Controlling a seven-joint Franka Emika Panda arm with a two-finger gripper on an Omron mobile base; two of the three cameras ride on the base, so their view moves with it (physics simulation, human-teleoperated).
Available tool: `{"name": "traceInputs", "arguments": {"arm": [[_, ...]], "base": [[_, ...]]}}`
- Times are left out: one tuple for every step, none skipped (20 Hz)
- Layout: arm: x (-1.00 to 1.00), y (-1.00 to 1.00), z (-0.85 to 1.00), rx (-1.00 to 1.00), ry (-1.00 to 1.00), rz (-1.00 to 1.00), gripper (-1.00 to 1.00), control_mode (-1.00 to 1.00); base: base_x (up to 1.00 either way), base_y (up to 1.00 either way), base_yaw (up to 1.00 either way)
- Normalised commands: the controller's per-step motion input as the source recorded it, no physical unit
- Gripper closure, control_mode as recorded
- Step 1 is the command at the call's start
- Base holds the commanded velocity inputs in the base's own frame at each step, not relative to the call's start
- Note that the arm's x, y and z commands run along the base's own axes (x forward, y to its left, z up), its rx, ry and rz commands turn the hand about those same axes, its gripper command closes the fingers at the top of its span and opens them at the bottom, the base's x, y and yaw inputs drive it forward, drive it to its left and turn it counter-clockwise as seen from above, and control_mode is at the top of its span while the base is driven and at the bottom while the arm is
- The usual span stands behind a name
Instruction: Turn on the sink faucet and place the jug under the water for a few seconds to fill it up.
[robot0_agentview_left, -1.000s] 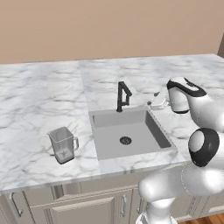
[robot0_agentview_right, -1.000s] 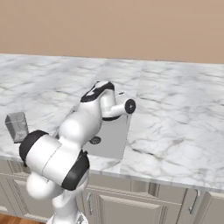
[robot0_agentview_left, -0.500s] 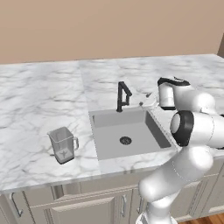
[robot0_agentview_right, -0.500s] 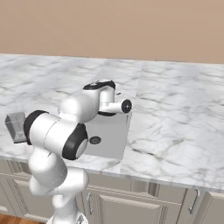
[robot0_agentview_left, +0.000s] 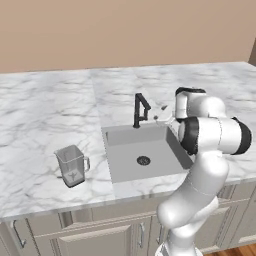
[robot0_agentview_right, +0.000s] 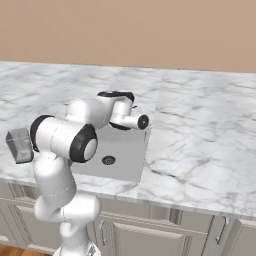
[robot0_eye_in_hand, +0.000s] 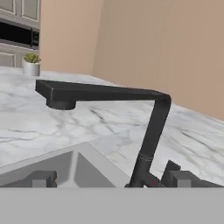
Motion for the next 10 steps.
{"name": "traceInputs", "arguments": {"arm": [[0.26, 0.0, -0.06, 0.02, -0.07, 0.03, -1.0, -1.0], [0.29, 0.0, -0.09, 0.0, -0.04, 0.03, -1.0, -1.0], [0.31, 0.0, -0.09, 0.02, -0.05, 0.03, -1.0, -1.0], [0.37, 0.0, -0.11, 0.03, 0.0, 0.03, -1.0, -1.0], [0.32, 0.0, -0.18, 0.0, 0.0, 0.03, -1.0, -1.0], [0.29, 0.02, -0.19, 0.0, 0.0, 0.03, -1.0, -1.0], [0.29, 0.01, -0.16, 0.0, 0.0, 0.03, -1.0, -1.0], [0.39, 0.01, -0.13, 0.0, 0.0, 0.03, -1.0, -1.0], [0.39, 0.0, -0.13, 0.0, 0.0, 0.02, -1.0, -1.0], [0.39, 0.0, -0.14, 0.0, 0.0, 0.01, -1.0, -1.0]], "base": [[0.0, 0.0, 0.0], [0.0, 0.0, 0.0], [0.0, 0.0, 0.0], [0.0, 0.0, 0.0], [0.0, 0.0, 0.0], [0.0, 0.0, 0.0], [0.0, 0.0, 0.0], [0.0, 0.0, 0.0], [0.0, 0.0, 0.0], [0.0, 0.0, 0.0]]}}
